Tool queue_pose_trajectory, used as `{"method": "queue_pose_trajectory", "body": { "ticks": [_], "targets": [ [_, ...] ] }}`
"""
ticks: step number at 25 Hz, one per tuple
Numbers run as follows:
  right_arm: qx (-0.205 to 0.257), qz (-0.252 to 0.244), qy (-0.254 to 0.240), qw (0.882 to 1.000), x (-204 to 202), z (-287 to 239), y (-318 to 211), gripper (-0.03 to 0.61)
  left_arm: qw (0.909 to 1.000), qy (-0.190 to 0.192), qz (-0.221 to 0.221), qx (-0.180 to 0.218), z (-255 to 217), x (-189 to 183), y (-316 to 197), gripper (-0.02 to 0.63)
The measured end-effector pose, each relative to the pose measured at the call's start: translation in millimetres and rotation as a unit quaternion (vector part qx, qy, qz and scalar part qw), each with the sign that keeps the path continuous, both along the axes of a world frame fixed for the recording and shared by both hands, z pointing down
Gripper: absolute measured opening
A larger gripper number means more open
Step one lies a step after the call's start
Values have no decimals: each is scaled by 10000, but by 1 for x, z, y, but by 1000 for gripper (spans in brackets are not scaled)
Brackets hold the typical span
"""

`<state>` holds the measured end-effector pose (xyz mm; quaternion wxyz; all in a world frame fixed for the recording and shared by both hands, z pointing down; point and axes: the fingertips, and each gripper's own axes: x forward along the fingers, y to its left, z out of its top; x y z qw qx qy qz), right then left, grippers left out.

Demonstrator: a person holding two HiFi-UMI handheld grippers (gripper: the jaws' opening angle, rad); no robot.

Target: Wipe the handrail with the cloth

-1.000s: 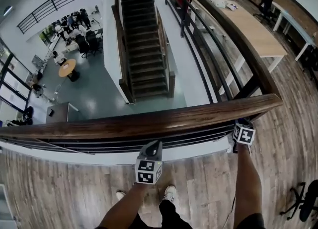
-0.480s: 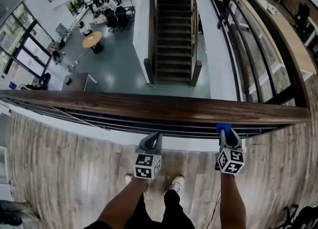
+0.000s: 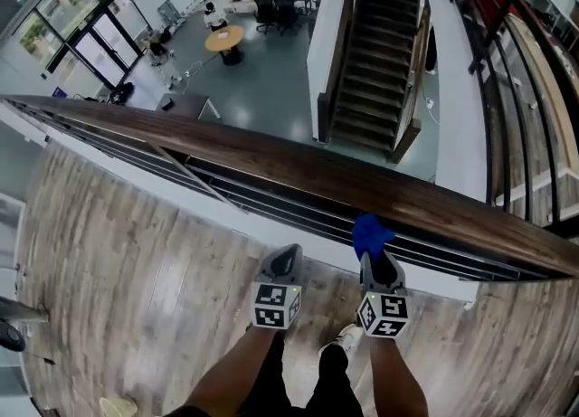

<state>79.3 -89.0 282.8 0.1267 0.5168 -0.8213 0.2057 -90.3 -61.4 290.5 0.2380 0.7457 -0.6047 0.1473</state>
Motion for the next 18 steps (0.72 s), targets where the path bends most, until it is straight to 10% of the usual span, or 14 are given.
{"method": "queue_pose_trajectory", "body": {
  "ticks": [10,18],
  "targets": [
    [-210,-1181,89,9927,-271,68,-13,124,9967,-422,-678,-170,47,-220,32,-2],
    [-330,-1118,162,9930,-424,110,-50,124,9965,-282,-727,-295,78,-326,29,-2]
  ]
}}
